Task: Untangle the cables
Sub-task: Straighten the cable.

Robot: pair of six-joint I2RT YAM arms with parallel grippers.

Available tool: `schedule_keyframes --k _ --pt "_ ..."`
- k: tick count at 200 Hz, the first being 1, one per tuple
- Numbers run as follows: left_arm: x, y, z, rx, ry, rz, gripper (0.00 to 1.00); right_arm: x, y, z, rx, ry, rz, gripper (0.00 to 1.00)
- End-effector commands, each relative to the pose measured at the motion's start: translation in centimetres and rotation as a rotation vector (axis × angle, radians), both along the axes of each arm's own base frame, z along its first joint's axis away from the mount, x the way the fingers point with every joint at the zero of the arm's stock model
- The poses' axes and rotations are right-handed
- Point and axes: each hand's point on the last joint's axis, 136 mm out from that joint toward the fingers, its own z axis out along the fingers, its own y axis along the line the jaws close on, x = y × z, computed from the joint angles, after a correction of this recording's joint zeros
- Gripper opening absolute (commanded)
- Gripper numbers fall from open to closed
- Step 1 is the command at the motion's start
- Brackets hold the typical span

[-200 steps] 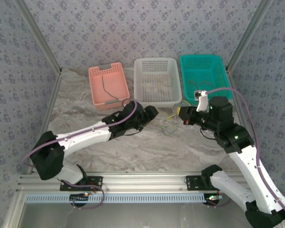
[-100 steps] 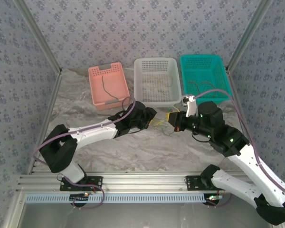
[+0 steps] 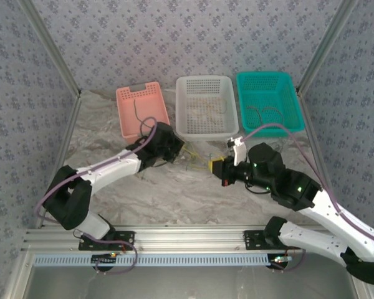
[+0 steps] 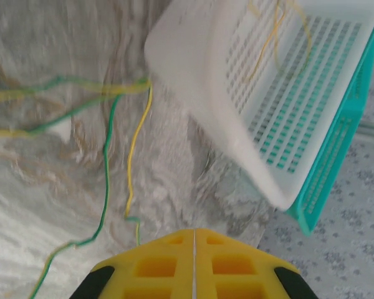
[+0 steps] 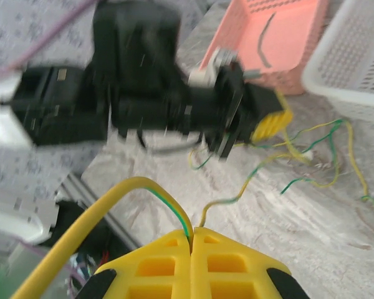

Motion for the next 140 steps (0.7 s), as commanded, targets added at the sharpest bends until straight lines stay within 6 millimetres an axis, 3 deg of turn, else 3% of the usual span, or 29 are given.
schedule_keyframes --k 1,26,42,72,90,108,115,125,140 --pt "1.2 1.6 2.4 0.042 -0.002 -0.051 0.00 -1.9 0.9 -0.5 -0.048 -0.067 0.078 0.00" --pt "3.0 3.1 3.3 0.014 0.016 -0.038 0.00 -3.2 1.9 -1.1 -0.100 -0.100 0.120 0.00" --pt "4.0 4.0 4.9 -0.028 -0.007 -0.027 0.00 -3.1 2.4 -2.7 -0.176 -0.092 0.123 0.00" --pt "4.9 5.0 9.9 -0.099 -0.093 -0.038 0.00 -1.8 3.1 -7.3 -0.306 -0.055 0.064 0.00" --pt "5.2 4.8 13.9 -0.132 -0.193 -0.077 0.00 -0.8 3.4 -9.9 -0.350 -0.033 0.007 0.00" --pt "5.2 4.1 16.7 -0.162 -0.261 -0.143 0.00 -0.7 4.4 -9.6 -0.320 -0.045 0.011 0.40" --pt "4.9 3.8 17.5 -0.171 -0.276 -0.166 0.00 -0.7 4.4 -8.9 -0.303 -0.064 0.004 0.49" --pt "4.5 3.4 18.4 -0.189 -0.300 -0.201 0.00 -1.0 4.2 -7.0 -0.256 -0.106 0.001 0.58" --pt "3.8 3.0 19.4 -0.203 -0.326 -0.248 0.00 -1.6 3.2 -3.7 -0.159 -0.161 0.008 0.63"
